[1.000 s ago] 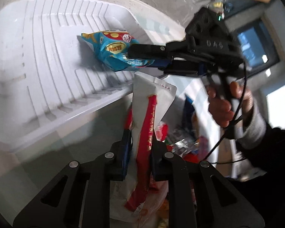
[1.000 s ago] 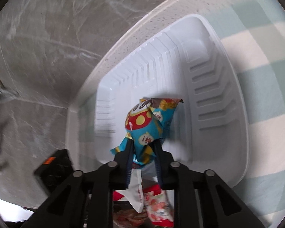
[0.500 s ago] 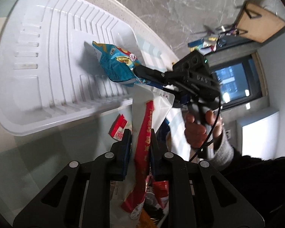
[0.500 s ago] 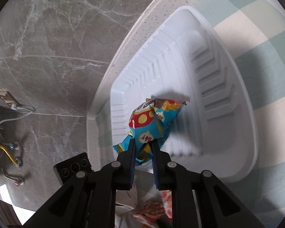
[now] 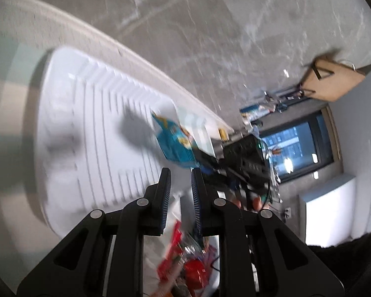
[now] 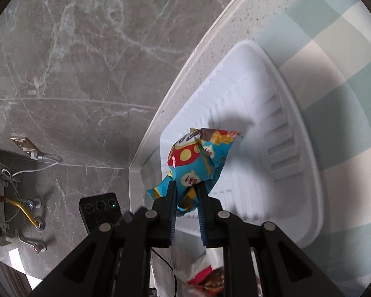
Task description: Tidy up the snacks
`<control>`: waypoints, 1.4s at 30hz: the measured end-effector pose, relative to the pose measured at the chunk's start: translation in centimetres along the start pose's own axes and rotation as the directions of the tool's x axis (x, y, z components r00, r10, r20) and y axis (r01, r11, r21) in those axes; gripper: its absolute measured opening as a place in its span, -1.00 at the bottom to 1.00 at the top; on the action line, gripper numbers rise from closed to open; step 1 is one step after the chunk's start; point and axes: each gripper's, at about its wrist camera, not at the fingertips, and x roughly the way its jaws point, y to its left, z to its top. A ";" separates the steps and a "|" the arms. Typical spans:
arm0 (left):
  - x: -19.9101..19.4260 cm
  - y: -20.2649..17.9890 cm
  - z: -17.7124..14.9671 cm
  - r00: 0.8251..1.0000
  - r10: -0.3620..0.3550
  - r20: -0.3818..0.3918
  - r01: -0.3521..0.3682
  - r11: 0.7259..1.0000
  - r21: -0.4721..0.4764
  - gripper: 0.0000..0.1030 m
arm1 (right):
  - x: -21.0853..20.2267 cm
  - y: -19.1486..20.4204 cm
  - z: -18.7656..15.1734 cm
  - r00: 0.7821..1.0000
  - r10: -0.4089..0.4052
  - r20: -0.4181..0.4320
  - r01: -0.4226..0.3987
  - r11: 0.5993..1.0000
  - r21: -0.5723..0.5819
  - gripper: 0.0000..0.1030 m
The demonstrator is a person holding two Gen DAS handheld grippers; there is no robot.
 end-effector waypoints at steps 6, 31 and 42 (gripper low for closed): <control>0.9 -0.9 0.1 0.987 0.146 -0.067 -0.137 0.983 0.126 -0.56 | 0.2 0.5 0.3 0.996 -0.085 0.004 0.085 0.993 -0.077 -0.67; 12.7 -6.5 -10.2 0.728 0.669 -0.153 -0.386 0.584 0.714 0.49 | 2.4 0.5 -1.4 0.978 -0.206 -0.017 0.201 0.967 -0.157 -0.62; 15.0 -8.1 -12.9 0.706 0.705 -0.065 -0.408 0.480 0.777 -0.31 | 2.7 0.9 -1.6 0.963 -0.271 -0.009 0.263 0.942 -0.210 -0.51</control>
